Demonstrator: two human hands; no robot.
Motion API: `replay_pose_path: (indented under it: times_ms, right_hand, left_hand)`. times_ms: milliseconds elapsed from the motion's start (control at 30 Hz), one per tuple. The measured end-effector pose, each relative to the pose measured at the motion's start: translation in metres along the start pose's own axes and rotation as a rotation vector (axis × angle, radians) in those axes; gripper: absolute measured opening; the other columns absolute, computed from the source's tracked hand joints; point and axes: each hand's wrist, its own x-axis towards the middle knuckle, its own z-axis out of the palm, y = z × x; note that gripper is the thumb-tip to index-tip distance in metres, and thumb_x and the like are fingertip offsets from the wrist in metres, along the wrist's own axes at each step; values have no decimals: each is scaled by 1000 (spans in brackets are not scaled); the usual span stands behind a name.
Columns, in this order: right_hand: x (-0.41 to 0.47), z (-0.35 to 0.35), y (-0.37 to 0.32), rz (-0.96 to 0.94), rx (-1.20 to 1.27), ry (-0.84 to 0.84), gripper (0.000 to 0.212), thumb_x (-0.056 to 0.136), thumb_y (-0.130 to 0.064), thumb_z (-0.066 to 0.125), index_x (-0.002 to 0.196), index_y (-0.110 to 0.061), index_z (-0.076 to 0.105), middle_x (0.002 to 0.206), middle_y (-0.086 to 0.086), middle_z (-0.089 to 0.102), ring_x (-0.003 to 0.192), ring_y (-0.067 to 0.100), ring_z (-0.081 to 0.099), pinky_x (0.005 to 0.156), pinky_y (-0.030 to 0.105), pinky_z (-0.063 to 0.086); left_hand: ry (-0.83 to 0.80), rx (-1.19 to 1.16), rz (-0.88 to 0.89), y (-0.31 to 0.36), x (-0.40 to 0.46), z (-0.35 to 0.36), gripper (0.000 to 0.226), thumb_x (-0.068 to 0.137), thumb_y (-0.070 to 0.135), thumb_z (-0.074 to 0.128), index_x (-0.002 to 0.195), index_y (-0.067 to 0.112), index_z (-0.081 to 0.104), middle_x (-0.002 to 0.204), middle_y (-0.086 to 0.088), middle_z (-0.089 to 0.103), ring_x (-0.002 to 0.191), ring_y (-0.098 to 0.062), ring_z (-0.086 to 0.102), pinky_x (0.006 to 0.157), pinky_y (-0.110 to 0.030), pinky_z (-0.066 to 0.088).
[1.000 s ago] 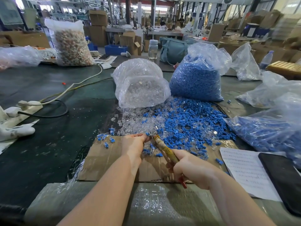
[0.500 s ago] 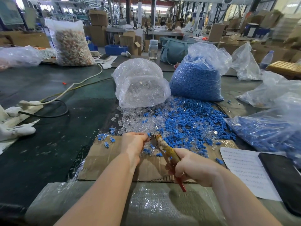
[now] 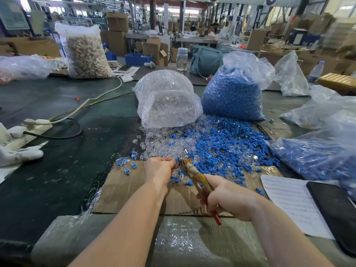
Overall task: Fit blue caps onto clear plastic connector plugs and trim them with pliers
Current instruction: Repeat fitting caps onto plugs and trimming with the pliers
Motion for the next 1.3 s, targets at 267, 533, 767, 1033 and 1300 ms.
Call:
replay_pose_path:
  times_ms: [267, 533, 767, 1033, 1300]
  right_hand:
    - [-4, -2, -2, -47, -40, 1, 53, 71, 19, 39, 121, 2, 41, 81, 5, 42, 79, 22, 40, 60, 28, 36]
    - [3, 1, 1, -43, -90, 83, 48, 71, 15, 37, 115, -4, 46, 86, 8, 46, 81, 23, 44, 62, 33, 34]
    - [7, 6, 5, -73, -92, 132, 34, 73, 12, 36, 90, -15, 46, 84, 12, 46, 73, 24, 41, 60, 36, 35]
    - [9, 11, 13, -158, 117, 237, 74, 68, 17, 54, 126, -28, 52, 96, 9, 56, 68, 21, 51, 54, 30, 40]
    - [15, 10, 15, -231, 56, 338, 78, 69, 13, 61, 136, -25, 45, 96, 9, 59, 45, 6, 50, 42, 20, 38]
  left_hand:
    - [-7, -85, -64, -3, 2, -1, 17, 85, -5, 59, 71, 4, 60, 55, -6, 59, 46, -10, 39, 45, -20, 31]
    - [4, -57, -46, -1, 2, 1, 14, 84, -5, 59, 73, 4, 61, 66, -9, 60, 53, -12, 43, 50, -23, 34]
    - [23, -46, -27, -5, 2, 2, 17, 84, -4, 59, 71, 6, 60, 64, -8, 59, 52, -12, 42, 49, -23, 33]
    - [44, -136, -31, -9, 5, 4, 13, 87, 2, 60, 76, 9, 60, 60, -2, 60, 50, -8, 41, 48, -19, 35]
    - [68, -119, 21, -10, 3, 2, 5, 89, 7, 58, 89, 6, 63, 71, -3, 63, 57, -9, 47, 54, -21, 39]
